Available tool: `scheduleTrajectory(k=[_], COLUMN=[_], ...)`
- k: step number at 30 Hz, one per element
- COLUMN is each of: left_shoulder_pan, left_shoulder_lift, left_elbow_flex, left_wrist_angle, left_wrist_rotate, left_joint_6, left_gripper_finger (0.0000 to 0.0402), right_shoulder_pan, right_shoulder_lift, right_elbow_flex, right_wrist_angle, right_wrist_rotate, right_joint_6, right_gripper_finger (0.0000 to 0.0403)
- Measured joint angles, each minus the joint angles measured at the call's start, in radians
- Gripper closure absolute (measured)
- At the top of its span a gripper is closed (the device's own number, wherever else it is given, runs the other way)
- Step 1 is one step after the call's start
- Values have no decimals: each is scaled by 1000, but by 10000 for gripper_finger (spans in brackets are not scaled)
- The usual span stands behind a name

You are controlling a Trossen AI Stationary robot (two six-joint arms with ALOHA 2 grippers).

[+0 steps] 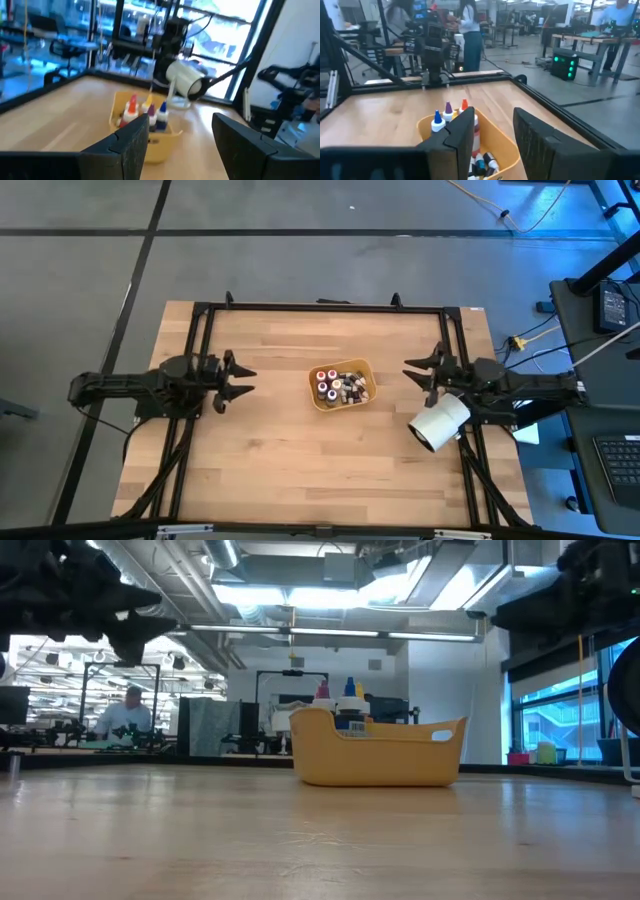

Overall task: Pick & Place food coloring
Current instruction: Return to Home Position

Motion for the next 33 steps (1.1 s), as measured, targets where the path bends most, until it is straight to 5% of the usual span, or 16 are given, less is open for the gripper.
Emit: scheduleTrajectory(k=[5, 9, 17, 33], left_shoulder_pan=[-15, -21, -21, -21], left_shoulder_lift=[-110, -110, -113, -107], left_elbow_flex=[0, 2, 0, 0], left_wrist_angle=[-17, -26, -101, -144], left_wrist_rotate=[48, 56, -133, -95], left_joint_6=[33, 19, 3, -43], left_gripper_finger=[193, 192, 193, 193], right_shoulder_pan=[0, 0, 1, 1], right_shoulder_lift=[-146, -140, -145, -139], right_elbow_flex=[0, 4, -123, -148], right_wrist_angle=[-102, -115, 31, 54], right_wrist_rotate=[-3, -25, -98, -98], right_joint_6=[1, -11, -4, -1], right_gripper_finger=[265, 265, 265, 265])
